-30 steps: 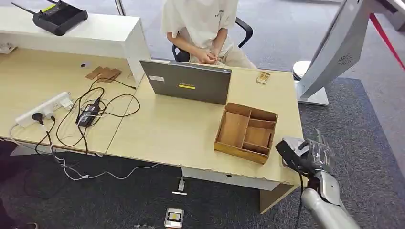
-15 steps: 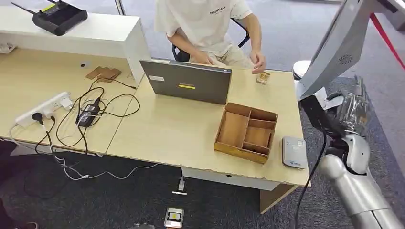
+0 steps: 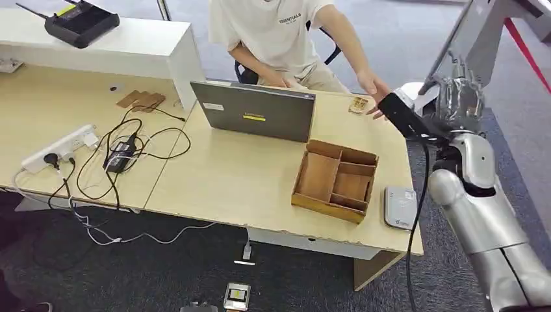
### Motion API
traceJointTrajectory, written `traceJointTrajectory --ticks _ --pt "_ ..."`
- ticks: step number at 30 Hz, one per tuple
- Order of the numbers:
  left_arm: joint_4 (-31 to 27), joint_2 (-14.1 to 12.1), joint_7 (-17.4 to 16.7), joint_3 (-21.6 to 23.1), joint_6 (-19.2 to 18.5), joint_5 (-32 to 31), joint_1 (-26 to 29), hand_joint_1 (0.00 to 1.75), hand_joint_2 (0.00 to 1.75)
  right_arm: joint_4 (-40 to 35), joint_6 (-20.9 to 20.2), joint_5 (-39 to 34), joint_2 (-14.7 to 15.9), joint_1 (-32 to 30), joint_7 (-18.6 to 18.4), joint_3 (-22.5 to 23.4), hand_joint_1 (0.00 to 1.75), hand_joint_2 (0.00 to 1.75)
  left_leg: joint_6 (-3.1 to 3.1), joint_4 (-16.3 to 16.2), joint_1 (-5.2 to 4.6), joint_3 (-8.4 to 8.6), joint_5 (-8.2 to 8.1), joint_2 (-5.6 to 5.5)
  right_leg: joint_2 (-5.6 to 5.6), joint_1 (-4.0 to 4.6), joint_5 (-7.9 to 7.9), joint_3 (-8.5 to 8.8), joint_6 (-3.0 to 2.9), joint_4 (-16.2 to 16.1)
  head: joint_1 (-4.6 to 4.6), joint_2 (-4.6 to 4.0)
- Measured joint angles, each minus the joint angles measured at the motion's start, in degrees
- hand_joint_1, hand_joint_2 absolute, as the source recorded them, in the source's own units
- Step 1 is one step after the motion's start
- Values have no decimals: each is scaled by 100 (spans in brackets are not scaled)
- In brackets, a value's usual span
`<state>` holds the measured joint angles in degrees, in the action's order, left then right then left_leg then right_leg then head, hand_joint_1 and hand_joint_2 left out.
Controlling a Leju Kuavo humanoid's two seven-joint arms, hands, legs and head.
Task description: Pass the card to the sensor for recognition and then transmit it.
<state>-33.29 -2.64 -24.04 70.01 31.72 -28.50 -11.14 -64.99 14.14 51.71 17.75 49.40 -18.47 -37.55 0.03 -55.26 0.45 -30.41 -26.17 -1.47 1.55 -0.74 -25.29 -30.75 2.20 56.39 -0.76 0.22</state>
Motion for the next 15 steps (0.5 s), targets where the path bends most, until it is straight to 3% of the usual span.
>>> traceJointTrajectory --ticks 11,15 --pt "0 41 37 0 -234 -164 -94 0 0 1673 -18 63 -803 1004 114 -503 175 175 -1 0 2 -6 1 -5 -1 1 0 -9 0 3 0 0" --pt "0 41 44 -13 -134 -177 -88 0 0 2171 2 90 -1050 1164 105 -608 175 175 -1 0 2 -4 0 -1 0 1 0 -10 0 3 0 0"
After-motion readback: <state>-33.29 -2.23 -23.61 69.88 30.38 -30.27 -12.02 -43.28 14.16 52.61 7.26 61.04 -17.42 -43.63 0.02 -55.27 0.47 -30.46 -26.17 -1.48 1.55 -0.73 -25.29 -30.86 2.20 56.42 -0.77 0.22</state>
